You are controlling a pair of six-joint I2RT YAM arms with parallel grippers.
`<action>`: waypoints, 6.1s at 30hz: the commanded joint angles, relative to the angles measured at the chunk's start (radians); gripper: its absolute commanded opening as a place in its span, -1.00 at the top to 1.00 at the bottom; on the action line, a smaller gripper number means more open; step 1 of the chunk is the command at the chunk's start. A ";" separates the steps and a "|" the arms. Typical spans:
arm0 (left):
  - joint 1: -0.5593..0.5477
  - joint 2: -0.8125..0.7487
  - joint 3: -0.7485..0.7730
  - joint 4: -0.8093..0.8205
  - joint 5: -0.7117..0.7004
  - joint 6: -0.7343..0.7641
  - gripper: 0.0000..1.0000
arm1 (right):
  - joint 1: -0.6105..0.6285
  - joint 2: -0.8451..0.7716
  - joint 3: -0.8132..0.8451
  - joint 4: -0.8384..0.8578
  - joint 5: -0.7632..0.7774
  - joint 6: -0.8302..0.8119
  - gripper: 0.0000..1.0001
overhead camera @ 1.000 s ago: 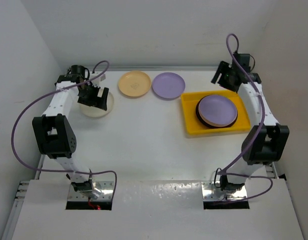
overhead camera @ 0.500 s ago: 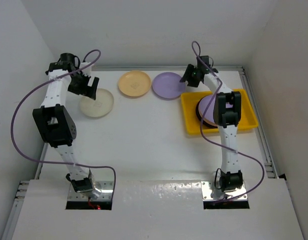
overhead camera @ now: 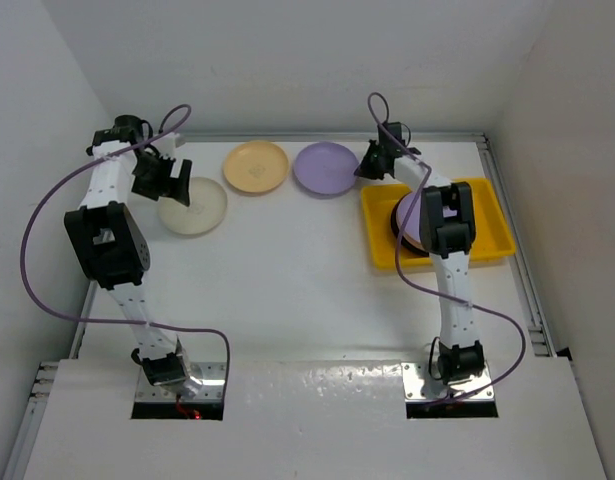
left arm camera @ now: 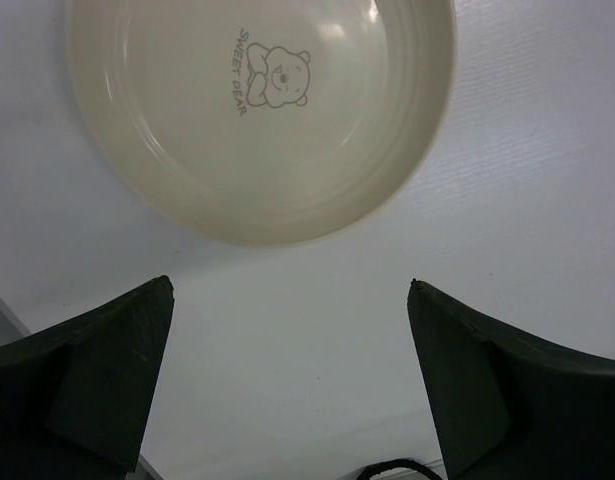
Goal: Place the plates into the plastic bin on the countertop
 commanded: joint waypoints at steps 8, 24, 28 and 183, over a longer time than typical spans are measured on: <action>0.012 -0.023 -0.011 0.023 0.040 0.018 -1.00 | -0.153 -0.670 -0.511 0.210 0.039 0.045 1.00; 0.078 0.007 0.156 0.279 -0.141 -0.205 -1.00 | -0.519 -1.145 -1.142 -0.014 0.017 -0.090 1.00; 0.064 0.027 0.069 0.288 -0.273 -0.214 -1.00 | -0.534 -1.075 -1.140 0.032 -0.003 -0.096 0.77; -0.462 -0.008 0.156 0.182 0.400 -0.159 1.00 | 0.238 -0.747 -0.671 0.050 -0.261 -0.107 0.07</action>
